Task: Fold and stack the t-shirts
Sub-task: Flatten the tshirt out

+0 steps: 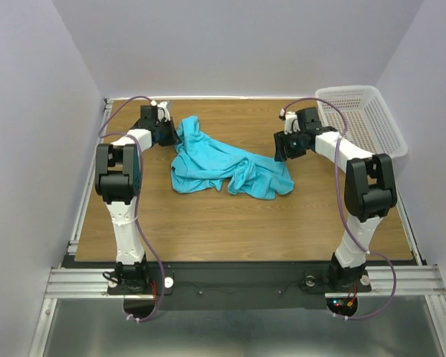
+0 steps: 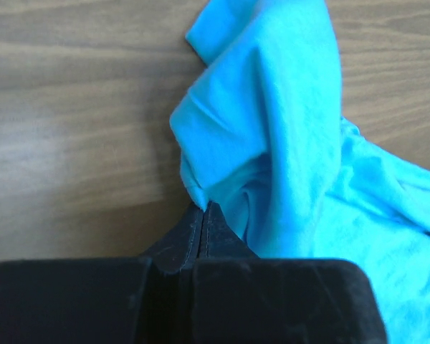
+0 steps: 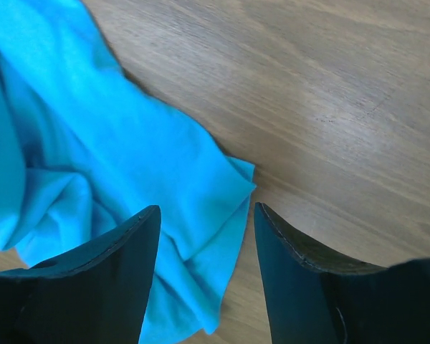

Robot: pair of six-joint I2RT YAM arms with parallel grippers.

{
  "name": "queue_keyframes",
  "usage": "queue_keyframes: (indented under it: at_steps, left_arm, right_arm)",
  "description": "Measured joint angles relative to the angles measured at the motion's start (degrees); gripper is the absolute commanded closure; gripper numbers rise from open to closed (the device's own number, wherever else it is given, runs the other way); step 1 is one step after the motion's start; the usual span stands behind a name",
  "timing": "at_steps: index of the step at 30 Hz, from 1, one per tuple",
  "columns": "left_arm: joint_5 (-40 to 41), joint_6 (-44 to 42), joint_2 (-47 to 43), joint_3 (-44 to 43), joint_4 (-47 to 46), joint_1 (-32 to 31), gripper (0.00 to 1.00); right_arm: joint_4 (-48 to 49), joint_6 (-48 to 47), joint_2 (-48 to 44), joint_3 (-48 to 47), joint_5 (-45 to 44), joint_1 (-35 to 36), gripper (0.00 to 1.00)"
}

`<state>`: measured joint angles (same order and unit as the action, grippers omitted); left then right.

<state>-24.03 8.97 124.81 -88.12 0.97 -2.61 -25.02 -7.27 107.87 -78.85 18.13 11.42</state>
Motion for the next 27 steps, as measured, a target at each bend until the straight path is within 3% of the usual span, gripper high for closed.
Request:
queue_keyframes:
  at_steps: [6, 9, 10, 12, 18, 26, 27]
  left_arm:
    - [0.24, 0.52, -4.74, 4.72, -1.68, 0.0, 1.0]
    - [0.35, 0.61, -7.23, 6.82, -2.16, 0.0, 1.0]
    - [0.48, 0.7, -7.8, 7.3, -2.36, 0.0, 1.0]
    - [0.66, 0.87, -9.25, 8.44, -2.73, 0.11, 1.0]
    - [2.38, 1.62, -18.01, 16.0, -3.78, 0.68, 1.0]
    - [4.96, 5.31, -37.68, 27.41, -7.17, 4.28, 1.0]
    - [5.16, 5.79, -39.45, 28.22, -7.61, 4.61, 1.0]
  right_arm:
    - [-0.09, 1.49, 3.45, -0.39, -1.31, -0.02, 0.41]
    - [0.0, 1.88, 3.63, -0.39, -1.36, -0.09, 0.67]
    - [0.09, 2.1, 3.91, -0.39, -0.94, -0.09, 0.87]
    - [0.13, 2.45, 4.33, -0.39, -0.44, -0.09, 0.99]
    - [-0.26, 2.62, 3.19, -0.39, -0.72, -0.52, 0.99]
    - [0.68, 2.56, -9.53, -3.3, -0.96, -7.08, 0.99]
    - [1.03, 2.54, -10.54, -3.3, -0.55, -7.54, 0.93]
